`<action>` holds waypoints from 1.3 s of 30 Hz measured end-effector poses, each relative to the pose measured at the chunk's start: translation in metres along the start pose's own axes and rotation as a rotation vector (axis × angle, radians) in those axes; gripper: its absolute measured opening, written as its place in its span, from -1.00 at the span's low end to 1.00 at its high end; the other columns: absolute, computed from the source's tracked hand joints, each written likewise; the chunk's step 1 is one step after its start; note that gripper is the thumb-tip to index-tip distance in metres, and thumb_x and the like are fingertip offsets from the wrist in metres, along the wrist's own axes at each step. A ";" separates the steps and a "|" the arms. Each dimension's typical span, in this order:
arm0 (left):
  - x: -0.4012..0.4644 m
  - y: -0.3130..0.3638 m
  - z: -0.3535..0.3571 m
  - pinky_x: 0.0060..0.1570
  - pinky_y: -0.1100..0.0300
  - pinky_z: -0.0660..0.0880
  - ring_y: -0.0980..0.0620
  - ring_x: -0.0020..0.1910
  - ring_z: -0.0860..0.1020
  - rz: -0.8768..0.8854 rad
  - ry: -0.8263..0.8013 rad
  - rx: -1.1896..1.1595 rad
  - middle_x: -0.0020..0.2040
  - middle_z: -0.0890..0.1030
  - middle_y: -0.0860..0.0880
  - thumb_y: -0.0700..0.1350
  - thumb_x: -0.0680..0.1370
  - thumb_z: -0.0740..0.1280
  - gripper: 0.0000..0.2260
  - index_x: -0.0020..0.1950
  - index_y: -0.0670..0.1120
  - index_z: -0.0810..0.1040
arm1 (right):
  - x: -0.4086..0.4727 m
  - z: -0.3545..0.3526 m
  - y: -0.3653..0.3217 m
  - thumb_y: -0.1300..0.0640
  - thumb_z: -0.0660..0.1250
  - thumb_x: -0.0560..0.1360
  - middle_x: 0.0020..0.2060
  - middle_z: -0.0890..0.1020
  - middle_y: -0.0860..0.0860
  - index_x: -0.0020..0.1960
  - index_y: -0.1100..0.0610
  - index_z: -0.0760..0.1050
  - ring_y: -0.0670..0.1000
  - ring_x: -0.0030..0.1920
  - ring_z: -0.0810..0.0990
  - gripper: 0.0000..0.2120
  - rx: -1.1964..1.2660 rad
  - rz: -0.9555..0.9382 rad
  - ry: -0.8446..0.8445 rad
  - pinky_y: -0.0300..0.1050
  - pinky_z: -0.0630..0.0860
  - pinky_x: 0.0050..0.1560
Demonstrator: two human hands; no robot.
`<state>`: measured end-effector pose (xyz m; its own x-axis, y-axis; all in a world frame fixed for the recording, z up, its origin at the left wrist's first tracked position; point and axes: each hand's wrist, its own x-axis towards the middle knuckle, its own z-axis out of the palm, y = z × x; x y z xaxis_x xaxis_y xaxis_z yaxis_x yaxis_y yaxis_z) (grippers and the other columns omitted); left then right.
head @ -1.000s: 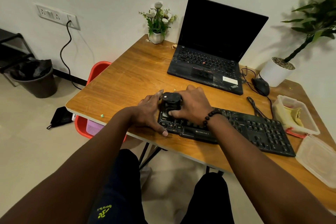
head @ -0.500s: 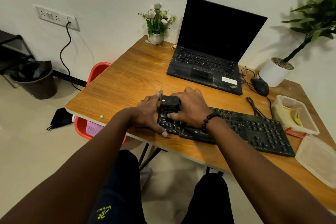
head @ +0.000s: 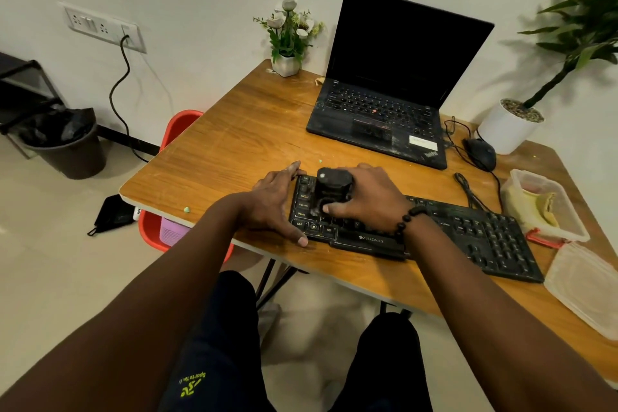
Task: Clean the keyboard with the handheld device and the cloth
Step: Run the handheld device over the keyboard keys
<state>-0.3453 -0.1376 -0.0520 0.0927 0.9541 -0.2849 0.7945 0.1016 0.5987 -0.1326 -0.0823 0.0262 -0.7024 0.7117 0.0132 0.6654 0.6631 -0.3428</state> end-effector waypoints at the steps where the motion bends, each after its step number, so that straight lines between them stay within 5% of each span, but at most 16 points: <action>1: 0.000 0.000 0.000 0.52 -0.28 0.05 -0.20 0.59 -0.03 0.002 -0.001 0.001 0.62 -0.03 -0.06 0.41 0.07 0.59 0.42 0.60 0.13 -0.33 | -0.001 0.002 0.001 -0.17 0.41 0.40 -0.04 0.57 -0.14 0.22 -0.08 0.48 -0.07 0.03 0.40 -0.57 -0.122 -0.009 0.019 -0.08 0.32 0.10; 4: -0.003 0.002 0.000 0.52 -0.27 0.04 -0.21 0.58 -0.02 0.002 0.012 -0.006 0.62 -0.03 -0.07 0.36 0.12 0.61 0.40 0.60 0.11 -0.34 | 0.000 -0.004 0.004 -0.17 0.41 0.41 -0.01 0.61 -0.13 0.14 -0.07 0.50 -0.05 0.02 0.42 -0.64 -0.296 0.011 0.149 -0.09 0.27 0.05; 8: -0.003 0.004 -0.001 0.52 -0.27 0.05 -0.21 0.58 -0.02 0.008 0.006 0.004 0.61 -0.02 -0.08 0.39 0.09 0.59 0.42 0.60 0.11 -0.33 | -0.008 -0.007 0.002 -0.06 0.48 0.37 -0.04 0.61 -0.15 0.15 -0.03 0.51 -0.08 0.02 0.54 -0.62 0.119 -0.011 0.006 -0.06 0.47 0.13; 12: -0.004 0.004 0.000 0.53 -0.25 0.04 -0.18 0.58 -0.02 0.009 0.021 -0.001 0.61 -0.01 -0.08 0.33 0.13 0.62 0.39 0.61 0.09 -0.32 | -0.007 -0.004 0.006 -0.15 0.41 0.41 -0.04 0.60 -0.13 0.11 -0.06 0.49 -0.03 0.05 0.49 -0.67 -0.267 0.016 0.117 -0.09 0.30 0.08; 16: -0.004 0.004 0.001 0.53 -0.23 0.06 -0.19 0.58 0.00 -0.005 0.017 -0.012 0.61 0.00 -0.08 0.38 0.08 0.61 0.42 0.60 0.12 -0.32 | -0.012 -0.008 0.005 -0.05 0.48 0.38 -0.04 0.60 -0.15 0.15 -0.02 0.50 -0.12 -0.01 0.52 -0.62 0.065 -0.002 0.014 -0.21 0.46 0.04; 20: -0.004 0.002 0.001 0.52 -0.25 0.06 -0.19 0.58 0.00 -0.010 0.014 -0.026 0.61 0.00 -0.07 0.45 0.02 0.56 0.44 0.59 0.16 -0.32 | -0.013 -0.010 0.011 -0.13 0.42 0.42 0.00 0.62 -0.14 0.15 -0.06 0.49 -0.06 0.04 0.51 -0.65 -0.303 -0.026 0.112 -0.10 0.34 0.12; 24: -0.004 0.001 0.001 0.52 -0.27 0.04 -0.19 0.59 -0.01 -0.004 0.008 -0.032 0.62 -0.01 -0.06 0.50 -0.02 0.53 0.45 0.59 0.17 -0.32 | -0.019 -0.014 0.014 -0.02 0.49 0.38 -0.01 0.64 -0.10 0.17 -0.02 0.52 -0.07 0.01 0.57 -0.61 0.116 0.039 0.044 -0.16 0.48 0.03; 28: -0.004 0.001 0.001 0.52 -0.28 0.04 -0.20 0.59 -0.02 -0.005 0.000 -0.025 0.62 -0.03 -0.06 0.51 -0.02 0.53 0.45 0.59 0.17 -0.33 | -0.020 -0.011 0.022 -0.09 0.43 0.42 -0.01 0.62 -0.11 0.13 -0.04 0.49 -0.05 -0.02 0.56 -0.67 -0.235 0.111 0.144 -0.10 0.39 0.12; 31: -0.004 0.002 0.001 0.52 -0.28 0.06 -0.20 0.59 -0.02 -0.005 -0.002 -0.022 0.62 -0.03 -0.05 0.49 0.00 0.54 0.44 0.59 0.17 -0.32 | -0.021 -0.017 0.023 -0.01 0.49 0.39 -0.04 0.60 -0.13 0.16 0.00 0.50 -0.06 -0.03 0.57 -0.62 0.079 0.115 0.103 -0.21 0.48 -0.08; 34: -0.004 0.002 0.000 0.53 -0.26 0.05 -0.18 0.59 -0.02 0.002 -0.009 -0.021 0.62 -0.03 -0.05 0.49 0.00 0.53 0.44 0.59 0.16 -0.32 | -0.024 -0.011 0.020 -0.04 0.48 0.39 -0.05 0.60 -0.13 0.17 -0.02 0.50 -0.06 -0.01 0.57 -0.62 -0.074 0.067 -0.019 -0.20 0.47 -0.05; 36: -0.004 0.002 0.001 0.53 -0.28 0.05 -0.19 0.59 -0.02 0.001 -0.006 -0.022 0.62 -0.03 -0.04 0.52 -0.03 0.51 0.45 0.59 0.16 -0.32 | -0.020 -0.016 0.019 -0.06 0.47 0.40 -0.01 0.62 -0.11 0.16 -0.03 0.50 -0.05 0.00 0.56 -0.63 -0.196 0.053 0.061 -0.12 0.46 0.07; 39: -0.003 0.000 0.001 0.52 -0.29 0.06 -0.19 0.59 -0.01 -0.002 -0.002 -0.029 0.62 -0.02 -0.03 0.55 -0.05 0.50 0.46 0.59 0.18 -0.31 | -0.018 -0.023 0.018 -0.02 0.49 0.39 -0.03 0.62 -0.10 0.15 -0.01 0.53 -0.07 -0.03 0.56 -0.63 0.041 0.056 0.065 -0.14 0.50 -0.01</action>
<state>-0.3447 -0.1406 -0.0521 0.0925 0.9534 -0.2873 0.7767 0.1115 0.6199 -0.1022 -0.0771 0.0413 -0.6457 0.7617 0.0532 0.6915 0.6129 -0.3824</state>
